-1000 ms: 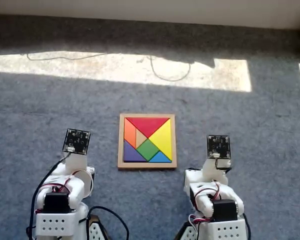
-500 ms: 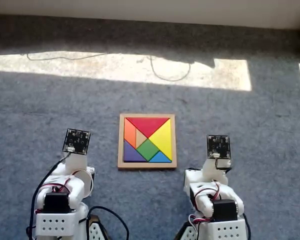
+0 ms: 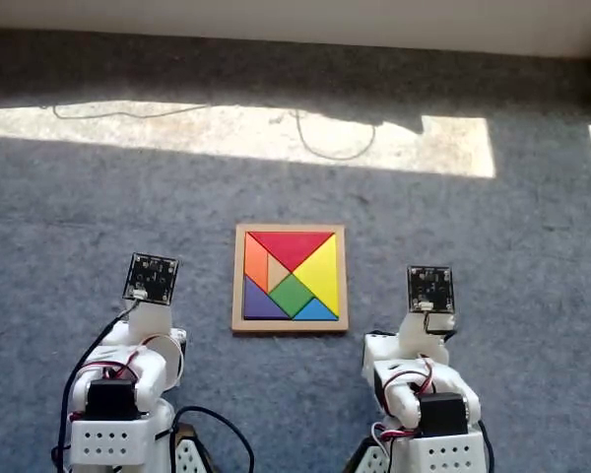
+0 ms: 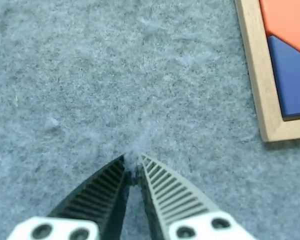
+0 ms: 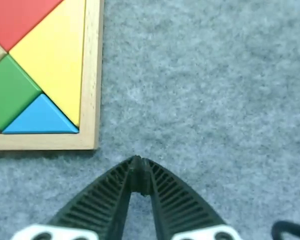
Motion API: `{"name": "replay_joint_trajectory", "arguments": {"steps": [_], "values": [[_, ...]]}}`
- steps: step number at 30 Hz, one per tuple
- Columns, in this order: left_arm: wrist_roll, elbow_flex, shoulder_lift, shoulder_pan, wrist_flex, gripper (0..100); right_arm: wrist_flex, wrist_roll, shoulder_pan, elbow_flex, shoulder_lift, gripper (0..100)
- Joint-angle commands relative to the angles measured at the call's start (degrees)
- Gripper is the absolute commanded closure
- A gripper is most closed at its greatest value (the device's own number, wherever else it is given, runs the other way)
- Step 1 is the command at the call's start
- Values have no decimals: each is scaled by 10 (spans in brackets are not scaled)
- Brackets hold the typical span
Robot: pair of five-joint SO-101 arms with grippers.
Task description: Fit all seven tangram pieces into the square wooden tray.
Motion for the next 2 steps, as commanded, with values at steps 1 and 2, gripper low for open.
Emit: {"name": "replay_joint_trajectory", "arguments": {"steps": [1, 2], "values": [[-4, 12, -4, 7, 3, 994, 6, 0, 6, 69, -7, 993], [-4, 12, -4, 7, 3, 994, 6, 0, 6, 69, -7, 993]]}}
